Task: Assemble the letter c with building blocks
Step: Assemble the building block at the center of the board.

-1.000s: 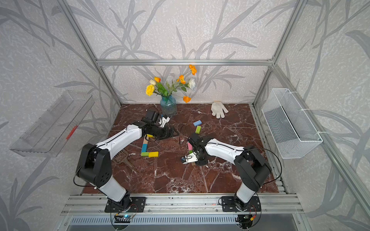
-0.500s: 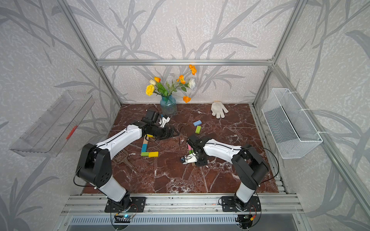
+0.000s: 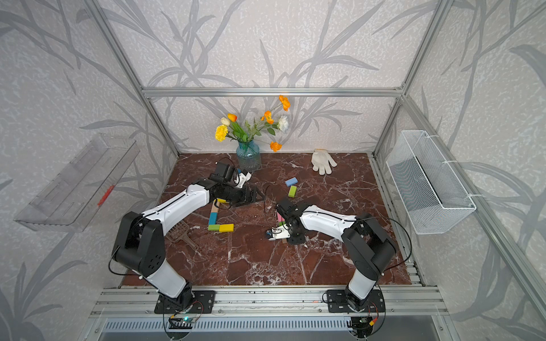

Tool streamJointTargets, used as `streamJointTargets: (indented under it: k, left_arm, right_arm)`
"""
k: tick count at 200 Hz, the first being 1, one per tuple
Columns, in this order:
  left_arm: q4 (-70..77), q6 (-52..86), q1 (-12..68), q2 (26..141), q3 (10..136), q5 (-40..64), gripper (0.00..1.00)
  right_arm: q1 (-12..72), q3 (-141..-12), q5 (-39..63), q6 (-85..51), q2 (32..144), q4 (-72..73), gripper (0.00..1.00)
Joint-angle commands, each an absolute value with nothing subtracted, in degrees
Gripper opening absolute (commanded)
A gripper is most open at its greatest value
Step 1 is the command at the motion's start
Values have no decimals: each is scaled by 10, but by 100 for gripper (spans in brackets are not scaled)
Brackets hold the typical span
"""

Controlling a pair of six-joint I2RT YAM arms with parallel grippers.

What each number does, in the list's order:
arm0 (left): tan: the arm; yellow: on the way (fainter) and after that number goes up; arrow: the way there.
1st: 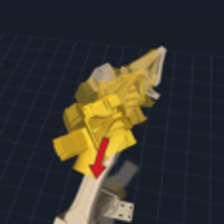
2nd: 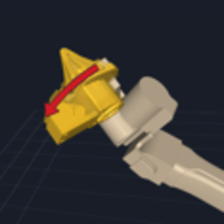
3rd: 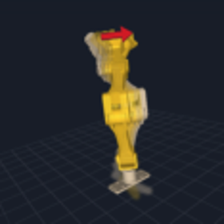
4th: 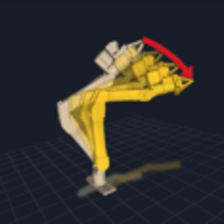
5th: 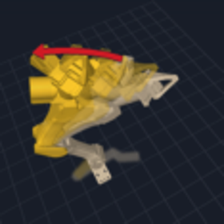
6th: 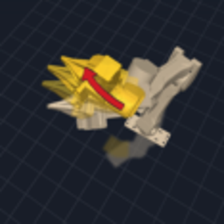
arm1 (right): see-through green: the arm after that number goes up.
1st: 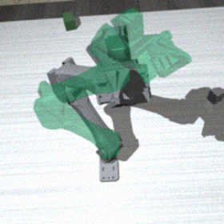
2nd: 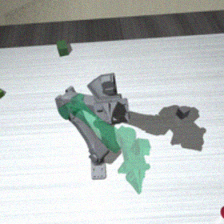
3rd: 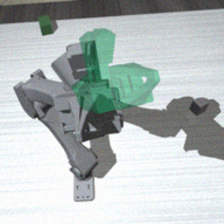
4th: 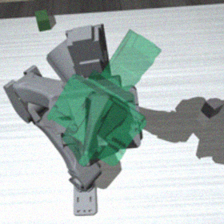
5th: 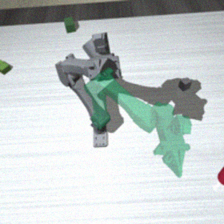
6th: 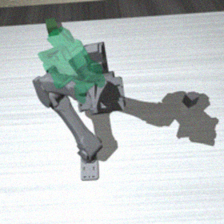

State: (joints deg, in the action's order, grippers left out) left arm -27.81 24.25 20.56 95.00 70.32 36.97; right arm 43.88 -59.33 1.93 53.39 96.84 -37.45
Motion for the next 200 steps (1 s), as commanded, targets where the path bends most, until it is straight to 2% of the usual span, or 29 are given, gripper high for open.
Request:
streamJointTargets:
  k: [1, 136, 190, 200]
  left_arm:
    - [-274, 245, 204, 946, 696, 374, 95]
    - [-273, 246, 204, 948, 696, 371, 95]
    - [-271, 247, 204, 953, 698, 373, 95]
    - [-270, 247, 204, 953, 698, 374, 95]
  right_arm:
    - [441, -607, 21, 525, 975, -376, 3]
    - [439, -609, 27, 505, 993, -370, 7]
    - [438, -613, 29, 499, 1000, -369, 10]
    - [437, -613, 29, 499, 1000, -368, 14]
